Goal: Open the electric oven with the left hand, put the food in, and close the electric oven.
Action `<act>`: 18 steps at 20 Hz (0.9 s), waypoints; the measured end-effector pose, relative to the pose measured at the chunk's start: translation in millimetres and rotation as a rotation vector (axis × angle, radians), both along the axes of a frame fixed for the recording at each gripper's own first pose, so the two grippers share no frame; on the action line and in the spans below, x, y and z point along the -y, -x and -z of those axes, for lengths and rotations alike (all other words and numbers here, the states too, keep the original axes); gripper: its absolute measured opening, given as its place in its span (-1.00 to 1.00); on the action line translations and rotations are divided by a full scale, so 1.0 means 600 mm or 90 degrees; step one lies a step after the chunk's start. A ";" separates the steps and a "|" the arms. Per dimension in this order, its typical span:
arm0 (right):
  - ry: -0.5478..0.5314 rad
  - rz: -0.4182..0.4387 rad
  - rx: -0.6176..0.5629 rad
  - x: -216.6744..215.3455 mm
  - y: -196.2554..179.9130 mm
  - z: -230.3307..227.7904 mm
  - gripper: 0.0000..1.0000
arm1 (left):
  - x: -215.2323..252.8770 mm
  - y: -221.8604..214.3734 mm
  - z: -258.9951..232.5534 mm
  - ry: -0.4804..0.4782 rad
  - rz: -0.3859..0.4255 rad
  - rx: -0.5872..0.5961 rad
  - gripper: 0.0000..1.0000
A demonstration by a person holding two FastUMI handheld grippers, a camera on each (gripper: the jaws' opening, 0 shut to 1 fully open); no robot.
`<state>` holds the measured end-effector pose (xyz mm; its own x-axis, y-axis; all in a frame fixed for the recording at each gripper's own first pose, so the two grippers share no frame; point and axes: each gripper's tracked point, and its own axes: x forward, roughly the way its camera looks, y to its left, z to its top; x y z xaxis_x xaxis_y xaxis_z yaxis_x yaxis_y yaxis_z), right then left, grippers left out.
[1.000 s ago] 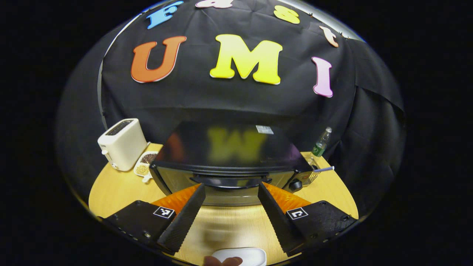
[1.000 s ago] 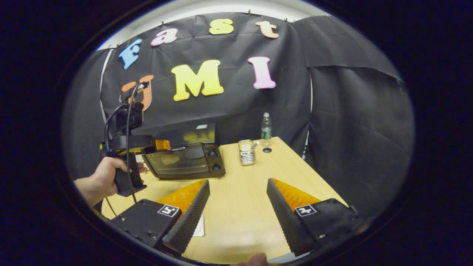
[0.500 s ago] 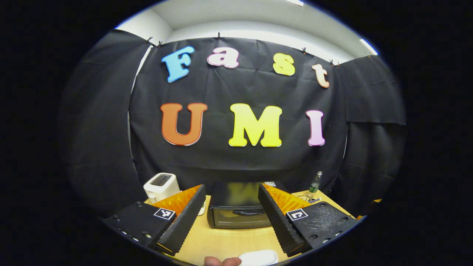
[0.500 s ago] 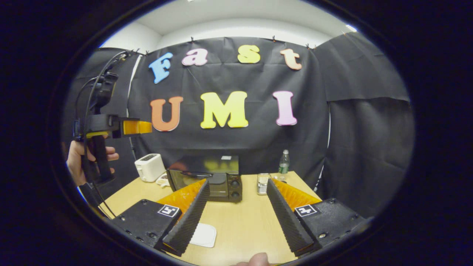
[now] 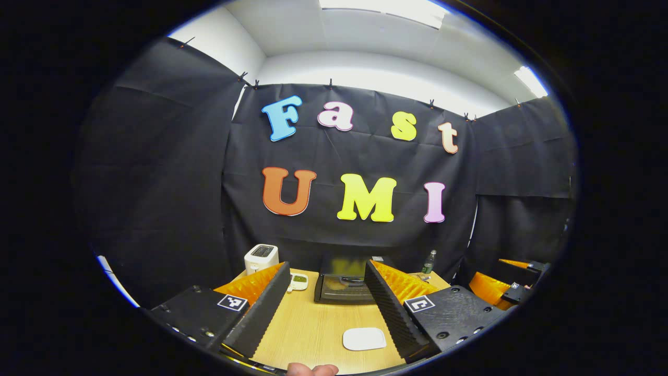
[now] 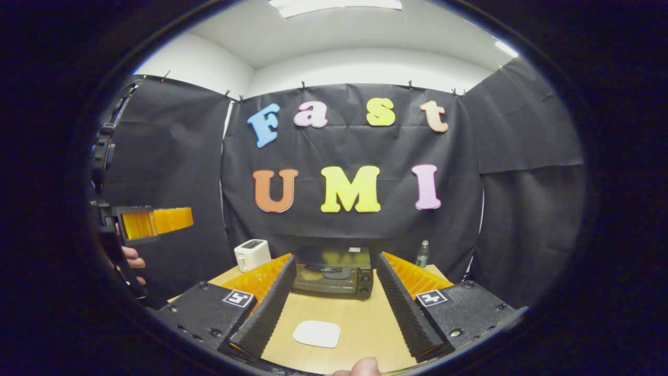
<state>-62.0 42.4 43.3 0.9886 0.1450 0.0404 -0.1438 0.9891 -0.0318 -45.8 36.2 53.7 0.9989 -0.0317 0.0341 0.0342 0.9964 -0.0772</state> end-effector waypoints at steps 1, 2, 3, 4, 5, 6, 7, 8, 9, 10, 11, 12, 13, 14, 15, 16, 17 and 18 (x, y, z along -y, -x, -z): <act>-0.001 -0.004 0.005 -0.007 0.014 -0.009 0.96 | 0.000 0.018 0.001 0.001 0.003 -0.001 0.87; -0.002 -0.007 0.009 -0.014 0.026 -0.016 0.96 | 0.002 0.035 0.003 0.006 0.006 -0.002 0.87; -0.002 -0.008 0.013 -0.019 0.038 -0.021 0.96 | 0.004 0.049 0.007 0.011 0.010 -0.006 0.87; -0.004 -0.010 0.015 -0.023 0.045 -0.024 0.96 | 0.007 0.064 0.013 0.014 0.013 -0.012 0.87; -0.008 -0.012 0.016 -0.026 0.053 -0.026 0.96 | 0.007 0.075 0.018 0.012 0.013 -0.013 0.87; -0.012 -0.015 0.020 -0.028 0.059 -0.026 0.96 | 0.008 0.084 0.020 0.007 0.016 -0.013 0.87; -0.015 -0.015 0.025 -0.033 0.062 -0.029 0.96 | 0.008 0.093 0.019 0.004 0.016 -0.009 0.87; -0.012 -0.014 0.027 -0.033 0.064 -0.028 0.96 | 0.009 0.098 0.020 0.006 0.015 -0.009 0.87; -0.009 -0.016 0.025 -0.035 0.067 -0.024 0.97 | 0.012 0.106 0.021 0.012 0.017 -0.010 0.87; -0.007 -0.020 0.025 -0.038 0.070 -0.020 0.97 | 0.015 0.112 0.018 0.020 0.019 -0.006 0.87; -0.007 -0.021 0.025 -0.041 0.074 -0.022 0.97 | 0.018 0.118 0.017 0.028 0.021 -0.002 0.87; -0.006 -0.021 0.025 -0.042 0.077 -0.020 0.97 | 0.016 0.119 0.018 0.032 0.020 0.000 0.87; -0.008 -0.020 0.023 -0.042 0.080 -0.017 0.97 | 0.015 0.119 0.022 0.034 0.020 -0.003 0.87; -0.011 -0.021 0.020 -0.044 0.083 -0.014 0.97 | 0.015 0.121 0.023 0.033 0.019 -0.003 0.87; -0.012 -0.022 0.017 -0.047 0.084 -0.013 0.97 | 0.016 0.122 0.021 0.031 0.023 -0.001 0.87; -0.010 -0.022 0.016 -0.048 0.083 -0.012 0.97 | 0.017 0.124 0.017 0.028 0.026 0.002 0.87; -0.010 -0.023 0.016 -0.050 0.085 -0.015 0.97 | 0.016 0.124 0.015 0.026 0.026 0.003 0.87; -0.009 -0.023 0.016 -0.052 0.085 -0.016 0.97 | 0.016 0.122 0.016 0.026 0.027 0.003 0.87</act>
<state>-112.8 73.5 53.1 0.9814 0.1797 0.0669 -0.1786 0.9837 -0.0214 -118.8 26.9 44.1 0.9965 -0.0724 0.0409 0.0767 0.9902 -0.1167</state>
